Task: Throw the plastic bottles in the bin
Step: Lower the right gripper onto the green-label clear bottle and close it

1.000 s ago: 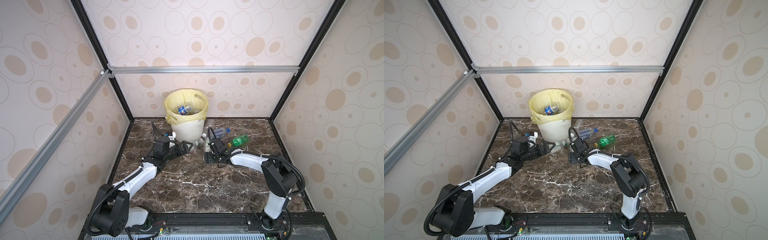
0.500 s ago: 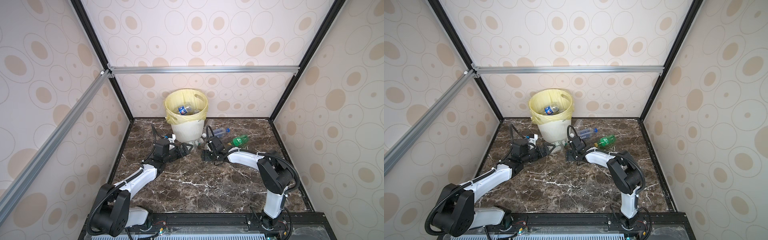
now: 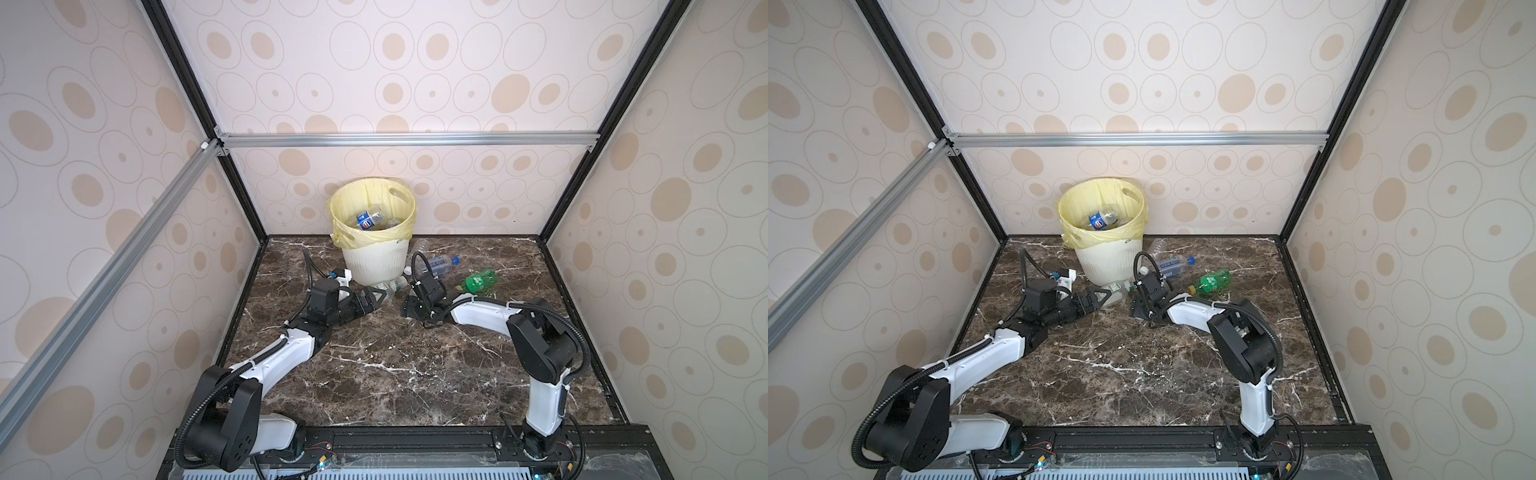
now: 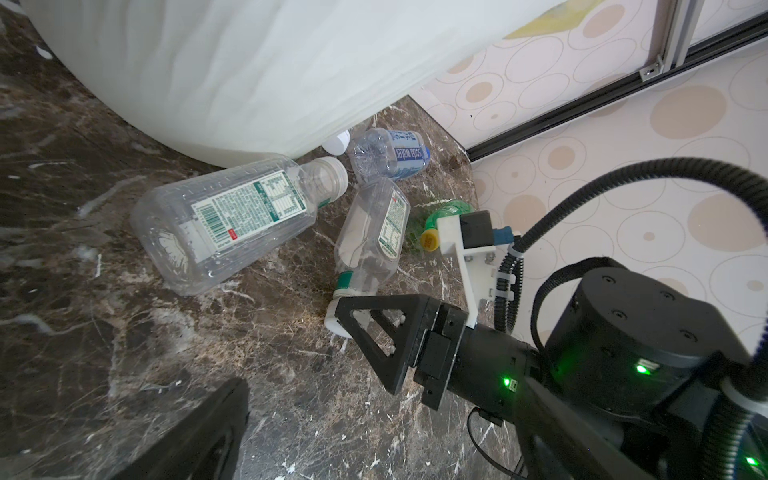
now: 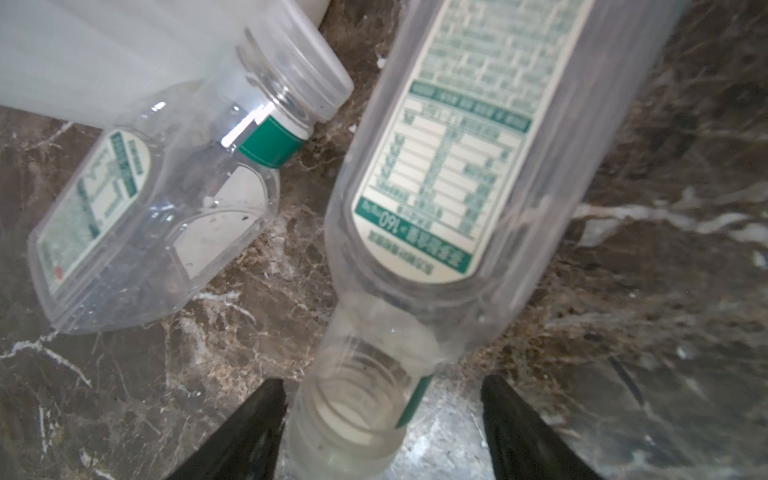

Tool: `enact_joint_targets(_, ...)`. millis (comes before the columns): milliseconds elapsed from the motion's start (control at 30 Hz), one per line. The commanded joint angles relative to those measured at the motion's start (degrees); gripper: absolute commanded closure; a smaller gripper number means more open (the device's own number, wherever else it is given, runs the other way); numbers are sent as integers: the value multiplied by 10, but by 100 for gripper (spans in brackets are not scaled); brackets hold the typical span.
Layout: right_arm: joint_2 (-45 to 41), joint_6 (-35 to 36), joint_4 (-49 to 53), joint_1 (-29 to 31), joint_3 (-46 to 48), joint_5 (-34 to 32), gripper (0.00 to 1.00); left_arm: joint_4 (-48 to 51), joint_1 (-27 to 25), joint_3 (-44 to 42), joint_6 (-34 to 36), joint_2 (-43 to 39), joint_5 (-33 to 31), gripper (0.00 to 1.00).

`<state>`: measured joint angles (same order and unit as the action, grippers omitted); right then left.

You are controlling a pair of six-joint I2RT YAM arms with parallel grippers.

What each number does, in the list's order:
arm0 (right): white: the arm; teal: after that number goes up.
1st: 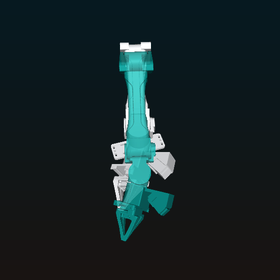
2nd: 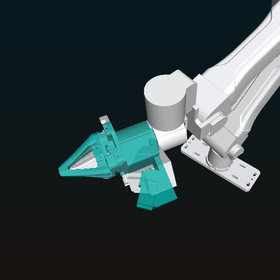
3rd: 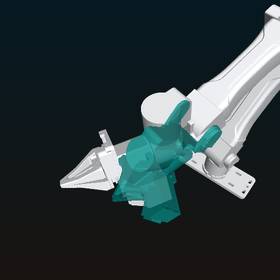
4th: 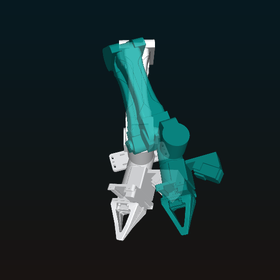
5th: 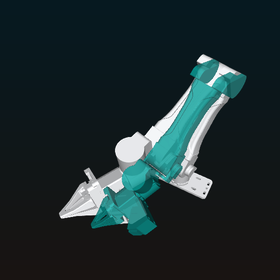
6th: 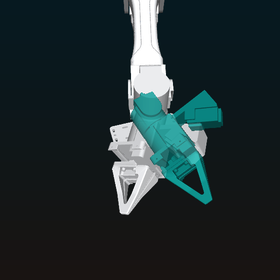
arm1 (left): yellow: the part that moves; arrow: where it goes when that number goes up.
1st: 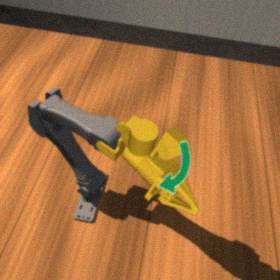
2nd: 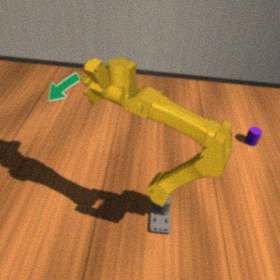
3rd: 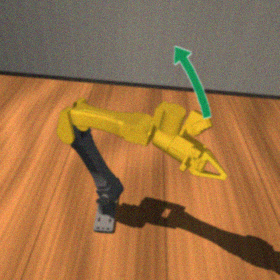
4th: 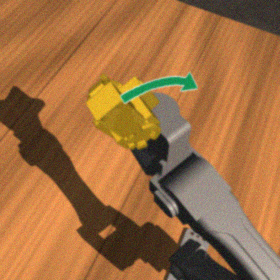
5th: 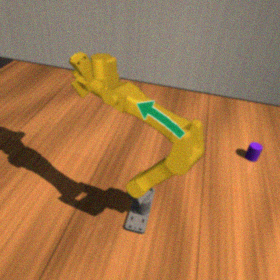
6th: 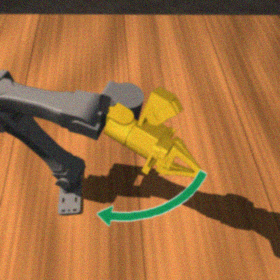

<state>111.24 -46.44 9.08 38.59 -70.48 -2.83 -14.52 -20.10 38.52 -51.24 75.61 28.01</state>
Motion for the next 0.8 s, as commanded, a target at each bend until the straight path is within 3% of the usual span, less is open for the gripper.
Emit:
enact_joint_targets(0, 15, -30, -4, 1, -11, -14, 26, -12, -3, -5, -7, 0, 5, 1)
enact_joint_targets(500, -48, 22, 1, 1, 66, -14, 59, -37, -3, -10, -11, 13, 10, 1)
enact_joint_targets(767, -104, 81, 22, 1, 104, -14, 65, -45, -8, -5, -18, 21, 11, 1)
